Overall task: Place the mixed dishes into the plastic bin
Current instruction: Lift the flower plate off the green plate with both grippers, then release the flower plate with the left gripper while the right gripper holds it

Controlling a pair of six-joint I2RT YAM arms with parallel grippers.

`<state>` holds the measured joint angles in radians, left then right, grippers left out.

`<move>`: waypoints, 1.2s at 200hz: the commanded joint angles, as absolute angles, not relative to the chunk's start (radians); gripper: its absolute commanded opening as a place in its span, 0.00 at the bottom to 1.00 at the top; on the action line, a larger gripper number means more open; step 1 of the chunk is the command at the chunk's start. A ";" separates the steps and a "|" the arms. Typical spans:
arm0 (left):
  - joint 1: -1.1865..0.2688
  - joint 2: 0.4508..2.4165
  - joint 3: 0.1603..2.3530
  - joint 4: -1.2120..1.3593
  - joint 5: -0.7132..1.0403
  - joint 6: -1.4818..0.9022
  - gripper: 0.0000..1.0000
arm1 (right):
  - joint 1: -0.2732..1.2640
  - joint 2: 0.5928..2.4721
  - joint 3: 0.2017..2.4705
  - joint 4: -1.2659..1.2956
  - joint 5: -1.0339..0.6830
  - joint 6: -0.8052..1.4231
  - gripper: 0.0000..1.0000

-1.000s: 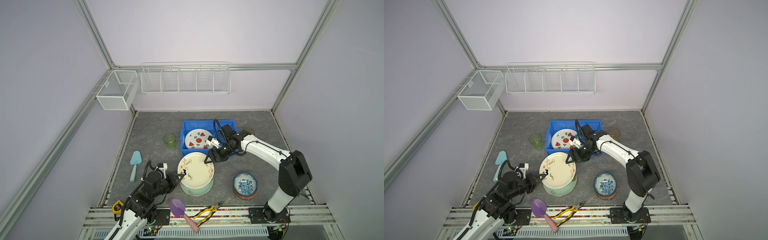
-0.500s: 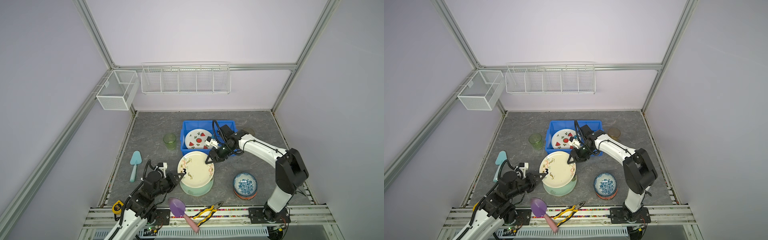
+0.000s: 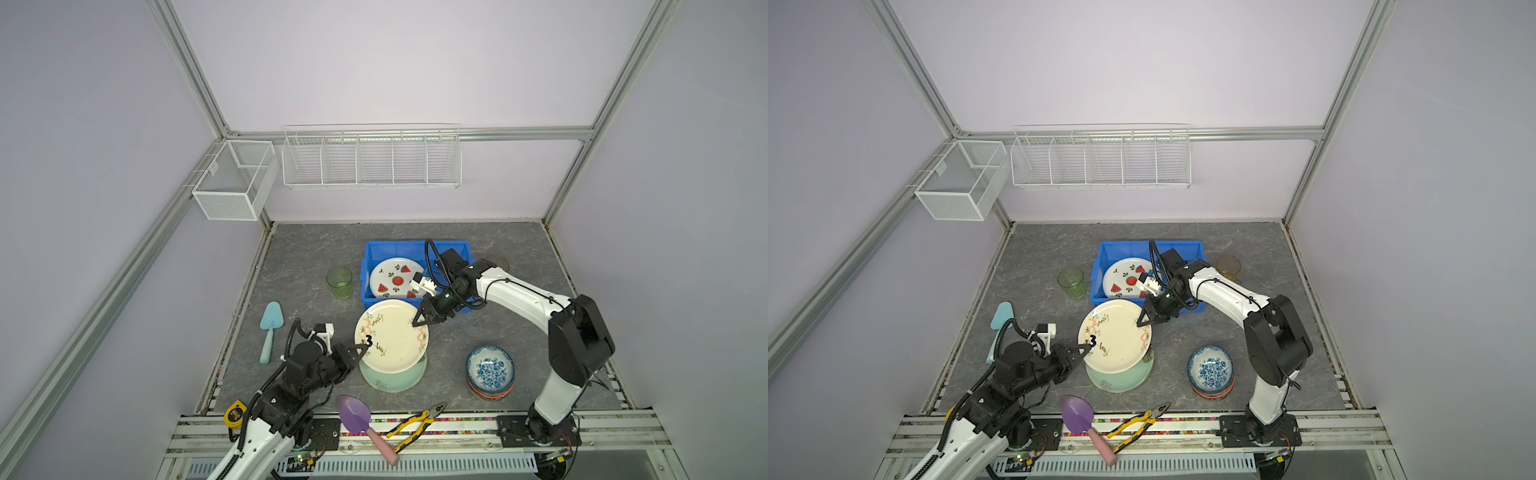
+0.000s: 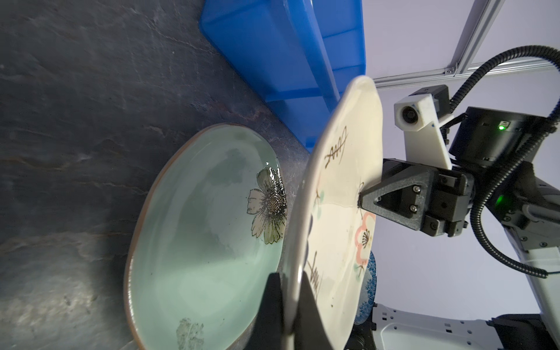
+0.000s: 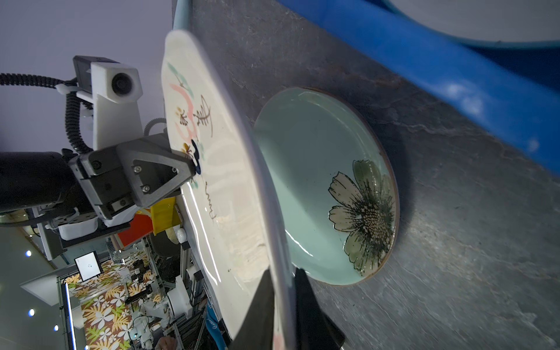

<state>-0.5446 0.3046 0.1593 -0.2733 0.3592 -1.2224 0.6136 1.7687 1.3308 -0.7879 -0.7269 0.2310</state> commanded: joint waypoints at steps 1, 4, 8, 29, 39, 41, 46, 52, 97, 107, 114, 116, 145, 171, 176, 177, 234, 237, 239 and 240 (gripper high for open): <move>-0.549 0.284 0.223 -0.176 0.363 -1.233 0.00 | 0.616 1.775 1.349 -0.782 -0.746 0.213 0.09; -0.549 0.283 0.224 -0.177 0.363 -1.232 0.00 | 0.616 1.775 1.350 -0.783 -0.747 0.212 0.08; -0.549 0.282 0.224 -0.178 0.362 -1.232 0.00 | 0.616 1.775 1.349 -0.782 -0.746 0.212 0.07; -0.549 0.284 0.228 -0.195 0.354 -1.226 0.05 | 0.618 1.772 1.348 -0.775 -0.745 0.219 0.07; -0.549 0.283 0.234 -0.210 0.349 -1.220 0.09 | 0.618 1.772 1.345 -0.766 -0.748 0.226 0.06; -0.549 0.282 0.234 -0.214 0.348 -1.218 0.10 | 0.619 1.772 1.345 -0.766 -0.750 0.226 0.06; -0.550 0.283 0.240 -0.226 0.344 -1.212 0.13 | 0.620 1.773 1.345 -0.763 -0.752 0.226 0.07; -0.548 0.283 0.245 -0.239 0.342 -1.205 0.15 | 0.623 1.775 1.345 -0.763 -0.753 0.227 0.06; -0.545 0.285 0.278 -0.309 0.339 -1.175 0.44 | 0.623 1.772 1.353 -0.762 -0.751 0.227 0.07; -0.542 0.285 0.279 -0.316 0.340 -1.172 0.53 | 0.622 1.769 1.354 -0.763 -0.751 0.229 0.07; -0.537 0.285 0.283 -0.324 0.339 -1.169 0.58 | 0.622 1.768 1.353 -0.762 -0.750 0.229 0.06; -0.536 0.285 0.286 -0.326 0.339 -1.169 0.60 | 0.622 1.768 1.355 -0.762 -0.751 0.229 0.07; -0.496 0.290 0.322 -0.400 0.345 -1.136 0.82 | 0.623 1.763 1.351 -0.752 -0.750 0.238 0.06; -0.424 0.296 0.374 -0.510 0.372 -1.067 0.92 | 0.622 1.760 1.349 -0.740 -0.756 0.248 0.06; -0.410 0.298 0.381 -0.524 0.380 -1.050 0.93 | 0.623 1.759 1.350 -0.739 -0.756 0.248 0.07; -0.407 0.299 0.382 -0.526 0.383 -1.046 0.93 | 0.622 1.758 1.350 -0.739 -0.756 0.248 0.07; -0.310 0.420 0.473 -0.556 0.460 -0.934 0.95 | 0.619 1.739 1.365 -0.744 -0.767 0.252 0.06; -0.304 0.433 0.482 -0.558 0.464 -0.924 0.95 | 0.619 1.740 1.366 -0.744 -0.767 0.254 0.07; -0.299 0.442 0.487 -0.559 0.468 -0.916 0.95 | 0.619 1.739 1.367 -0.744 -0.768 0.255 0.07; -0.297 0.447 0.490 -0.560 0.470 -0.912 0.95 | 0.619 1.739 1.367 -0.744 -0.767 0.255 0.06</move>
